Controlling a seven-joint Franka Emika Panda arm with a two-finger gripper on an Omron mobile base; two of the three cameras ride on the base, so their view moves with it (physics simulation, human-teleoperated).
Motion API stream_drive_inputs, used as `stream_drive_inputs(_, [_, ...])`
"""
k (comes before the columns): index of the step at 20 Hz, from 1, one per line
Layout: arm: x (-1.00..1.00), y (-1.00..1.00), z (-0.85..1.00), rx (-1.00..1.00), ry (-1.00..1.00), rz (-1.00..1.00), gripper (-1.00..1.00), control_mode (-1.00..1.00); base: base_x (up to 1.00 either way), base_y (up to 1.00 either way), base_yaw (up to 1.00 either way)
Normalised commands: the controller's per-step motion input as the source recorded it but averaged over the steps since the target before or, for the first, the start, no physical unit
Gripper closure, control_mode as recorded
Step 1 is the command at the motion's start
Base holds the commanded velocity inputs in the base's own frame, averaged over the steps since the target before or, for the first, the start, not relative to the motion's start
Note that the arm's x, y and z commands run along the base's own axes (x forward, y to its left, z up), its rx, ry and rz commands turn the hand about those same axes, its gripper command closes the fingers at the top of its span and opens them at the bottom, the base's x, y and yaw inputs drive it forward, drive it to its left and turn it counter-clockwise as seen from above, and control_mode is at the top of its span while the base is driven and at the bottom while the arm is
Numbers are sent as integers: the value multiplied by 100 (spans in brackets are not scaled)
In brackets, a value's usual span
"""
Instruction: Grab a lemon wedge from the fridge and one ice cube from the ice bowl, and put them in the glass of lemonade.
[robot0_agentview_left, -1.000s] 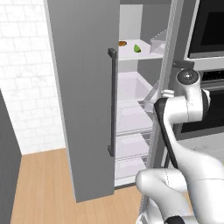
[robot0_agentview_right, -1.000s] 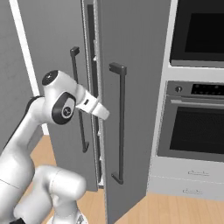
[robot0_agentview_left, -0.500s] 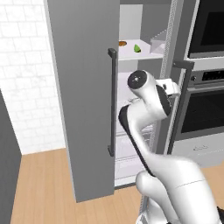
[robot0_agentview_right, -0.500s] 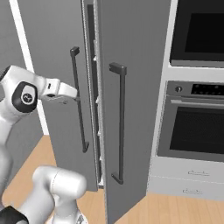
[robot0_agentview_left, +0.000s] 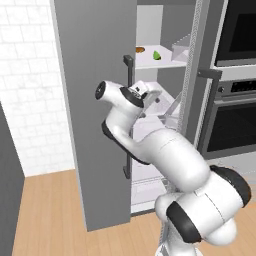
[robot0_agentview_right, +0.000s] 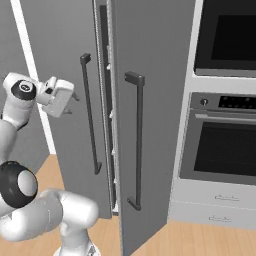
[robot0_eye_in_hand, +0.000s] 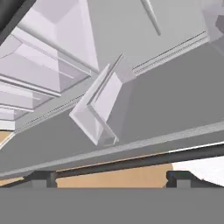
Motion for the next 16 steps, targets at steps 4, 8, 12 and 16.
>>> stream_drive_inputs(4, [44,-44,-23,-22,35,0,-100,-100,0,0,0])
stream_drive_inputs(8, [20,-79,-13,-18,34,0,-100,-100,0,0,0])
stream_drive_inputs(12, [3,-93,-6,-10,30,-6,-100,-100,0,0,0])
stream_drive_inputs(16, [-19,-100,0,-1,26,-12,-100,-100,0,0,0])
